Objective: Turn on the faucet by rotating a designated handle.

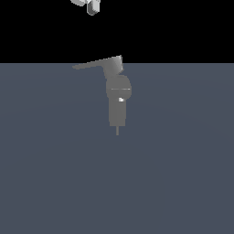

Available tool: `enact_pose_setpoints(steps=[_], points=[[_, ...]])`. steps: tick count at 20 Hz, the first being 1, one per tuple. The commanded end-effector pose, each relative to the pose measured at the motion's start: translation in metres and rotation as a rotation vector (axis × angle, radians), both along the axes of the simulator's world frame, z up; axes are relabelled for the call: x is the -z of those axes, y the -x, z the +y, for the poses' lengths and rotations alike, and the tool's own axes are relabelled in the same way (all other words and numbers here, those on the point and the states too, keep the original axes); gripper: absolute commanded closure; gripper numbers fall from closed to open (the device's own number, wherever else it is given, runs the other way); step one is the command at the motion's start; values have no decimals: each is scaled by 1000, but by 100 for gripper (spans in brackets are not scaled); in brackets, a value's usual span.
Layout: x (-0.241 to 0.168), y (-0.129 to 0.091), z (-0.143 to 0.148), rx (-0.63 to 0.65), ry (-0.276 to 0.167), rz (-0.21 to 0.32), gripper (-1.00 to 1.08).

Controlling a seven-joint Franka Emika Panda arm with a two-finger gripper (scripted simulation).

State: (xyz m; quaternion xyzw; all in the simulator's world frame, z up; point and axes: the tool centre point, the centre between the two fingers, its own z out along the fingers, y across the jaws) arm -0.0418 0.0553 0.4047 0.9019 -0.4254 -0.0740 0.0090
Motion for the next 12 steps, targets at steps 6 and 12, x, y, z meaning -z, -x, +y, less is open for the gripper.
enact_pose_setpoints(steps=[6, 12], points=[[33, -38, 18, 185, 31, 28, 108], [64, -65, 33, 329, 64, 46, 108]])
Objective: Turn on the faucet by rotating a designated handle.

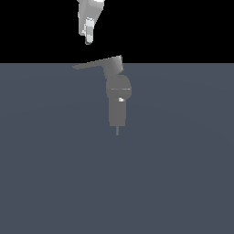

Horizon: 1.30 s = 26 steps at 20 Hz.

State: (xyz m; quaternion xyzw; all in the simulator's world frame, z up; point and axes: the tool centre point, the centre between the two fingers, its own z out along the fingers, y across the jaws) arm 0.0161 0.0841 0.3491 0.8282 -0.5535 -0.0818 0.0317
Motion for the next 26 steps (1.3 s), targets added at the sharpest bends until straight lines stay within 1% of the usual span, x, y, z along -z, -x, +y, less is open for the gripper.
enact_pose_setpoints(steps=[1, 7, 13, 19, 26], points=[[13, -11, 7, 62, 15, 7, 108], [46, -34, 22, 195, 54, 22, 108], [70, -48, 33, 287, 85, 29, 108], [83, -55, 39, 337, 102, 31, 108], [86, -56, 40, 346, 106, 32, 108]])
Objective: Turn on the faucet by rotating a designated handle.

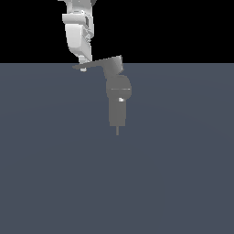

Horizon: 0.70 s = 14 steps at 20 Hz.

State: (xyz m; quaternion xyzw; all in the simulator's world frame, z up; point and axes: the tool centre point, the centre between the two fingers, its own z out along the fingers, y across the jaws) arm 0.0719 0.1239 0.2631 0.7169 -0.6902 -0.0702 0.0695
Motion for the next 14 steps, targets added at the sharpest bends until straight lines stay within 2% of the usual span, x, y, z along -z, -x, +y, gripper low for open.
enact_pose_setpoints(steps=[1, 14], points=[[0, 0, 0, 0, 0, 0, 108], [-6, 32, 0, 0, 0, 0, 108]])
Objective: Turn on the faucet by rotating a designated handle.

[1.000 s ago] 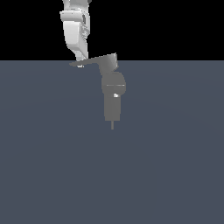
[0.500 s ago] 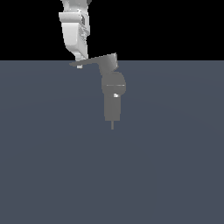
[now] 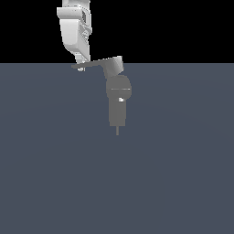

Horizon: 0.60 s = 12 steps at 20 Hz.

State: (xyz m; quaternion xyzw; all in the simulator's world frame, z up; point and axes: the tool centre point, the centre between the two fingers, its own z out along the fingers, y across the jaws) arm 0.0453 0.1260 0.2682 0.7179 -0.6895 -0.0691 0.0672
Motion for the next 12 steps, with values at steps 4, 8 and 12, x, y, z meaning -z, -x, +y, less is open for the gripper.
enact_pose_setpoints(steps=[4, 8, 12], points=[[-3, 16, -2, 2, 2, 5, 108], [-6, 27, -2, 3, 2, 4, 108], [-8, 39, -2, 3, 2, 4, 108]])
